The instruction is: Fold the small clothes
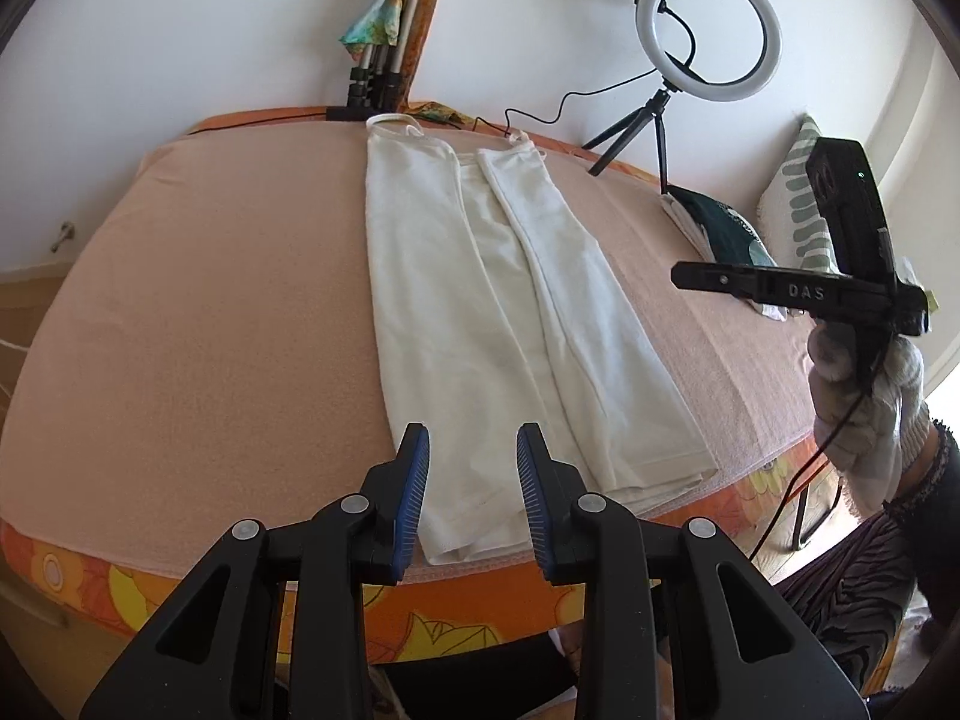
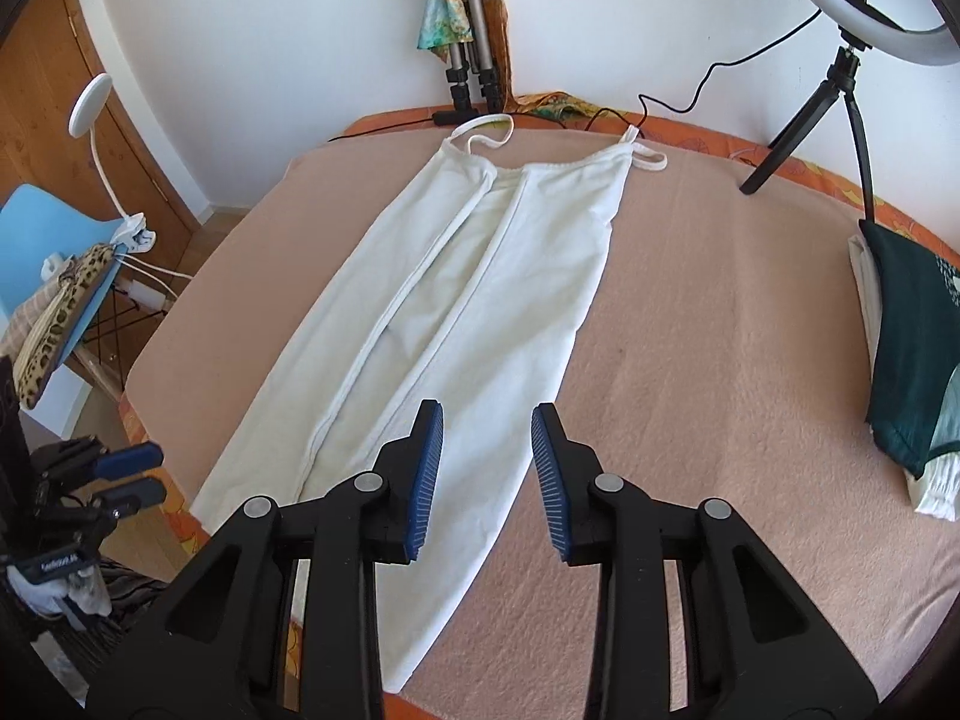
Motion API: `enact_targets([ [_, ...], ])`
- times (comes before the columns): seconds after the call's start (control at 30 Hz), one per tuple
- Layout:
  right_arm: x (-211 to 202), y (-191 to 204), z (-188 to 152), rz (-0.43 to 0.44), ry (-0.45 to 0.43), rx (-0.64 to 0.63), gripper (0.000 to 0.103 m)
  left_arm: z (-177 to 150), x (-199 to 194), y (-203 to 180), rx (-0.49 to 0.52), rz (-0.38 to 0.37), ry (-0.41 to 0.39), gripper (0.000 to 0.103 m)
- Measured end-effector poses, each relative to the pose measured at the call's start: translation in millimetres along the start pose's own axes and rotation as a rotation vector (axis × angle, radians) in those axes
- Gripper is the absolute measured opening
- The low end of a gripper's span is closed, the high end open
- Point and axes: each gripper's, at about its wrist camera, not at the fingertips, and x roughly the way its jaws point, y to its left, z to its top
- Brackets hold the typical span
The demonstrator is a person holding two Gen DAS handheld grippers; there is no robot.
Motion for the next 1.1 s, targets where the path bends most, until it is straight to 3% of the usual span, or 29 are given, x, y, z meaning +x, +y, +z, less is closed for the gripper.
enact_targets([
  [0.13, 6.2, 19.1, -37.3, 0.019, 0.021, -0.054, 0.033, -2.9, 16.4, 3.4, 0.03, 0.014, 0.03, 0.029],
  [0.27, 16.3, 37.0, -61.7, 0.022, 0.07, -0.123, 0.033, -12.4, 25.9, -17.9, 0.173, 0.021, 0.05, 0.029],
  [0.43, 19.2, 47.0, -85.5, -0.006, 0.101, -0.191, 0.033, -34.7, 32.9, -44.1, 0.374, 0.1, 0.06, 0.029],
  [0.53, 17.8, 46.0, -97.6, -0.022, 0.118, -0.206, 0.033, -44.4, 32.2, -46.3, 0.419, 0.118, 0.056, 0.029],
  [0.67, 8.7, 34.8, -107.8, -0.032, 0.125, -0.174, 0.033, -42.0, 18.0, -36.0, 0.346, 0.091, 0.044, 0.029],
  [0.7, 3.2, 30.7, -109.3, -0.02, 0.119, -0.154, 0.033, -39.8, 14.1, -32.3, 0.319, 0.084, 0.035, 0.032],
  [0.73, -2.9, 26.7, -110.3, -0.008, 0.111, -0.131, 0.034, -36.4, 11.1, -27.8, 0.289, 0.078, 0.028, 0.043],
  [0.8, -14.2, 16.5, -111.6, 0.017, 0.088, -0.071, 0.044, -28.8, 6.0, -15.8, 0.222, 0.058, 0.012, 0.052],
  [0.83, -18.4, 10.5, -112.0, 0.034, 0.077, -0.034, 0.054, -25.3, 5.2, -9.3, 0.188, 0.046, 0.015, 0.052],
  [0.87, -21.1, 3.6, -112.2, 0.052, 0.07, 0.006, 0.057, -22.7, 4.9, -2.8, 0.153, 0.031, 0.02, 0.052],
  [1.1, -7.9, -24.2, -114.9, 0.248, 0.108, 0.195, 0.057, -20.0, 19.1, 37.0, -0.11, -0.122, 0.11, 0.052],
])
